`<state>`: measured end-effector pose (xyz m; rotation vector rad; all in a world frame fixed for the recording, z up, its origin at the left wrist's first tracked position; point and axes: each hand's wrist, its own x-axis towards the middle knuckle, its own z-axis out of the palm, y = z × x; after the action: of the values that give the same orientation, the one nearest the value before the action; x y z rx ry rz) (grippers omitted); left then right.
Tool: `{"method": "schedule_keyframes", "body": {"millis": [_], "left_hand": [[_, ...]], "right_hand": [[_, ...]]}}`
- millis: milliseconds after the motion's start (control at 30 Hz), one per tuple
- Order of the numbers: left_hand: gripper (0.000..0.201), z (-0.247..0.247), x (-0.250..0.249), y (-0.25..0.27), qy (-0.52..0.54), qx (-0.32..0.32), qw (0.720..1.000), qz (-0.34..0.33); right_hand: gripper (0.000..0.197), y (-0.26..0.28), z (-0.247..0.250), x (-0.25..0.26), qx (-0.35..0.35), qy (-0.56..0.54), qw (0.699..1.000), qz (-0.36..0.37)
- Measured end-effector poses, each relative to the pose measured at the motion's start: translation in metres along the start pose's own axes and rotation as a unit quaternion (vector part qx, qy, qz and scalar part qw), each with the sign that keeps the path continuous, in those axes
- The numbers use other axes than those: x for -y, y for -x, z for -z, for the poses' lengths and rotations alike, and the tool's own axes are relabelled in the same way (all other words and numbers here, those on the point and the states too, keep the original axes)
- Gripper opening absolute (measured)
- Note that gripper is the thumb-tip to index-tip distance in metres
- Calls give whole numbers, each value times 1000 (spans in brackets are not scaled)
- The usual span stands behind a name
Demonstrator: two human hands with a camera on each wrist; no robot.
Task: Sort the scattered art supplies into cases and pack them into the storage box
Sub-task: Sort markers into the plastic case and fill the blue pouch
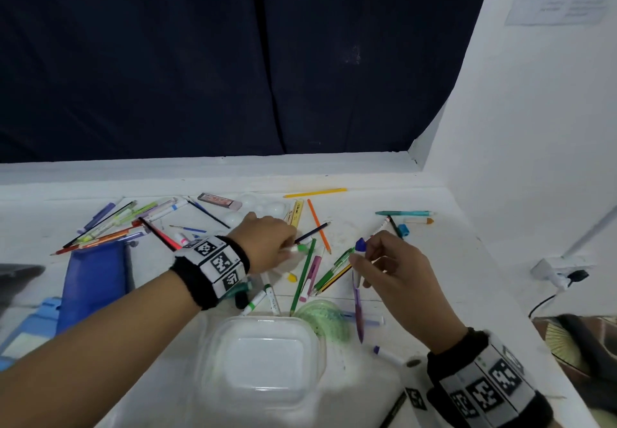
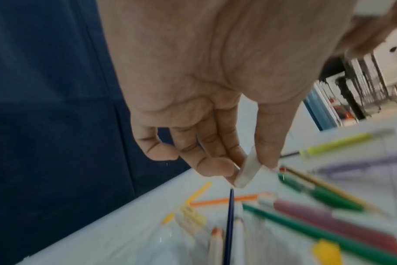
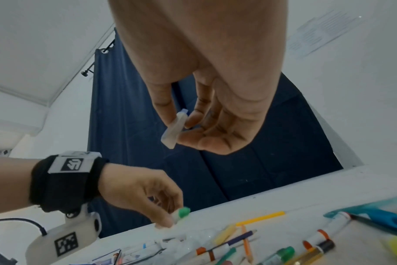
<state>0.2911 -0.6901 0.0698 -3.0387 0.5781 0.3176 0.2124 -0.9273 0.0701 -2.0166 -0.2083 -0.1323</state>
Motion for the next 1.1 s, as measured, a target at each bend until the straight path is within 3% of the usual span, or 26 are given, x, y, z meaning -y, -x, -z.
{"method": "schedule_keyframes", "body": {"millis": [233,500,600,767,967,1100], "left_hand": [[17,23,9,110,84,-178,980,-42],[16,-13,29,225,221,-256,941,5],[14,-36,38,257,327,-242,913,37],[18,-83,48,296,383,-180,904,60],[15,-121,51,316,315,-78,944,61],[30,-124,50,317,317,-61,945,59]], "right_hand": [[20,25,-22,42,24,-27,998,55],[19,70,-79,65,77,-51,995,48],[18,87,-104,68,109,-66,992,28],[19,113,-140,67,157,-39,986,27],[15,138,-175,56,237,62,969,22],[16,149,-191,51,285,125,950,23]]}}
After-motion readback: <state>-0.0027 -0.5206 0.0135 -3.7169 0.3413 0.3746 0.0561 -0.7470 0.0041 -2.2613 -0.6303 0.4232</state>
